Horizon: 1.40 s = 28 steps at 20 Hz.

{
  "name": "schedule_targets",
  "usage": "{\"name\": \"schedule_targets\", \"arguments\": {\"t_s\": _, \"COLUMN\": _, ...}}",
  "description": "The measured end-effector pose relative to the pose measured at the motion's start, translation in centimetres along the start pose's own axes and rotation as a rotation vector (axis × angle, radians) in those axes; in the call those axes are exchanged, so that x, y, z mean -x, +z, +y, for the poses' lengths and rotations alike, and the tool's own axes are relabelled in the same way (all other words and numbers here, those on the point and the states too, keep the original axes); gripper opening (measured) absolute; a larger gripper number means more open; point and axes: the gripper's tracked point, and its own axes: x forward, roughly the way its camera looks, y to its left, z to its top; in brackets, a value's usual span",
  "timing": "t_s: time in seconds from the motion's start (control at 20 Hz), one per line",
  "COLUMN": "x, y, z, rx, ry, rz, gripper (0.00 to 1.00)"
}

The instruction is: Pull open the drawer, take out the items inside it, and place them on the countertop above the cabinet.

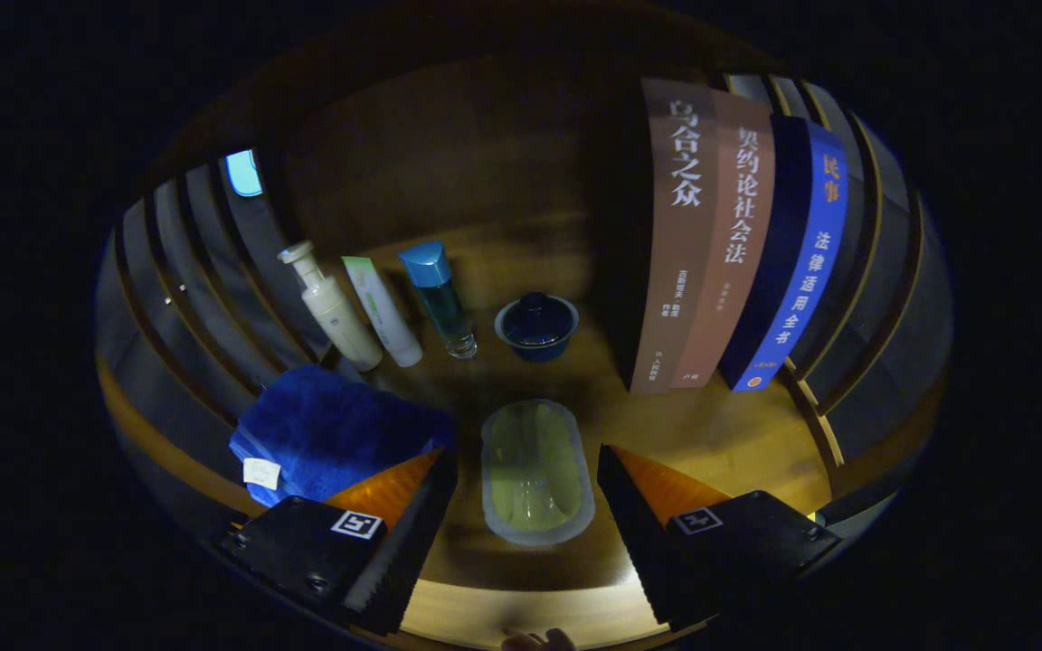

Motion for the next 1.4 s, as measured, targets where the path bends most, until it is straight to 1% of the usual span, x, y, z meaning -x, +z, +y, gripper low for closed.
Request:
{"name": "schedule_targets", "arguments": {"t_s": 0.1, "x": 2.3, "y": -1.1, "z": 0.2, "rx": 0.036, "ry": -0.001, "rz": -0.037, "gripper": 1.00}}
{"name": "schedule_targets", "arguments": {"t_s": 0.2, "x": 5.0, "y": -3.1, "z": 0.5, "rx": 0.061, "ry": -0.005, "rz": -0.070, "gripper": 1.00}}
{"name": "schedule_targets", "arguments": {"t_s": 0.35, "x": 9.7, "y": -6.6, "z": 1.7, "rx": 0.089, "ry": 0.033, "rz": -0.121, "gripper": 1.00}}
{"name": "schedule_targets", "arguments": {"t_s": 0.55, "x": 16.3, "y": -9.5, "z": 2.7, "rx": 0.076, "ry": 0.053, "rz": -0.290, "gripper": 1.00}}
{"name": "schedule_targets", "arguments": {"t_s": 0.7, "x": 19.5, "y": -13.1, "z": 2.7, "rx": 0.066, "ry": 0.044, "rz": -0.378, "gripper": 1.00}}
{"name": "schedule_targets", "arguments": {"t_s": 0.9, "x": 21.1, "y": -19.5, "z": 2.0, "rx": 0.060, "ry": 0.020, "rz": -0.408, "gripper": 1.00}}
{"name": "schedule_targets", "arguments": {"t_s": 1.05, "x": 21.1, "y": -23.6, "z": 1.2, "rx": 0.073, "ry": -0.004, "rz": -0.405, "gripper": 1.00}}
{"name": "schedule_targets", "arguments": {"t_s": 1.2, "x": 19.7, "y": -25.9, "z": 0.2, "rx": 0.078, "ry": -0.018, "rz": -0.388, "gripper": 1.00}}
{"name": "schedule_targets", "arguments": {"t_s": 1.3, "x": 18.1, "y": -27.2, "z": -0.7, "rx": 0.075, "ry": -0.029, "rz": -0.347, "gripper": 1.00}}
{"name": "schedule_targets", "arguments": {"t_s": 1.4, "x": 17.1, "y": -27.5, "z": -1.2, "rx": 0.066, "ry": -0.032, "rz": -0.329, "gripper": 1.00}}
